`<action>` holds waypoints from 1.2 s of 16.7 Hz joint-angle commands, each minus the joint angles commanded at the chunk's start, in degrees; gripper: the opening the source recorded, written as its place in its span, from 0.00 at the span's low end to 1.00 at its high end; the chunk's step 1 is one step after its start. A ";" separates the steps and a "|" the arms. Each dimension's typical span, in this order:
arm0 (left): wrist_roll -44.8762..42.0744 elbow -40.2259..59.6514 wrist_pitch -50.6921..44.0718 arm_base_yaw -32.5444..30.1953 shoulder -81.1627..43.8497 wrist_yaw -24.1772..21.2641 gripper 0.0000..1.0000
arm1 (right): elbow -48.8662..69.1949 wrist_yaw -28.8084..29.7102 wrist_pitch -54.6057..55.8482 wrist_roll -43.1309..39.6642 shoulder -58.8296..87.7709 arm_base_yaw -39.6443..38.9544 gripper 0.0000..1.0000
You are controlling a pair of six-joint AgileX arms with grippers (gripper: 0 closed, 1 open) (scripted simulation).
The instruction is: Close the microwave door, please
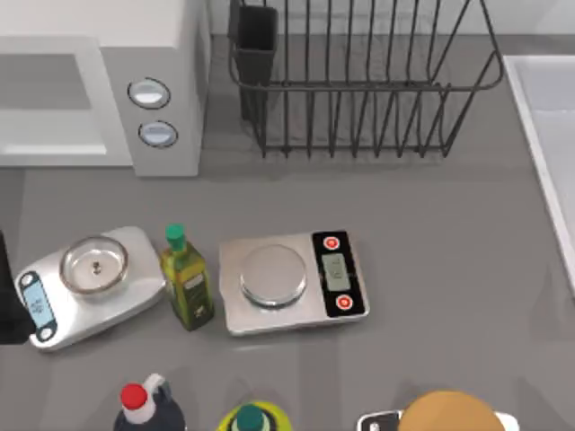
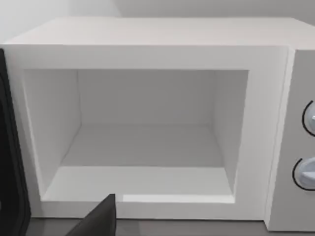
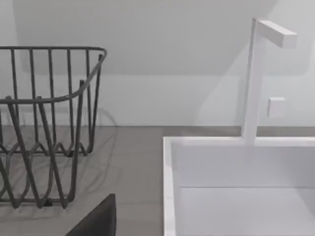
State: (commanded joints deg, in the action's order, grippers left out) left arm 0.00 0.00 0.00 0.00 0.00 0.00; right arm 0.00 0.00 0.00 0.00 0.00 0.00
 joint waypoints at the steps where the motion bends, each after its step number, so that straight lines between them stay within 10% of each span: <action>1: 0.00 0.00 0.00 0.00 0.00 0.00 1.00 | 0.00 0.00 0.00 0.00 0.00 0.00 1.00; 14: 0.00 0.00 0.00 0.00 0.00 0.00 0.02 | 0.00 0.00 0.00 0.00 0.00 0.00 1.00; 20: 0.00 0.00 0.00 0.00 0.00 0.00 0.00 | 0.00 0.00 0.00 0.00 0.00 0.00 1.00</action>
State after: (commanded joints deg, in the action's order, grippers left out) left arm 0.00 0.00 0.00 0.00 0.00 0.00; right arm 0.00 0.00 0.00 0.00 0.00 0.00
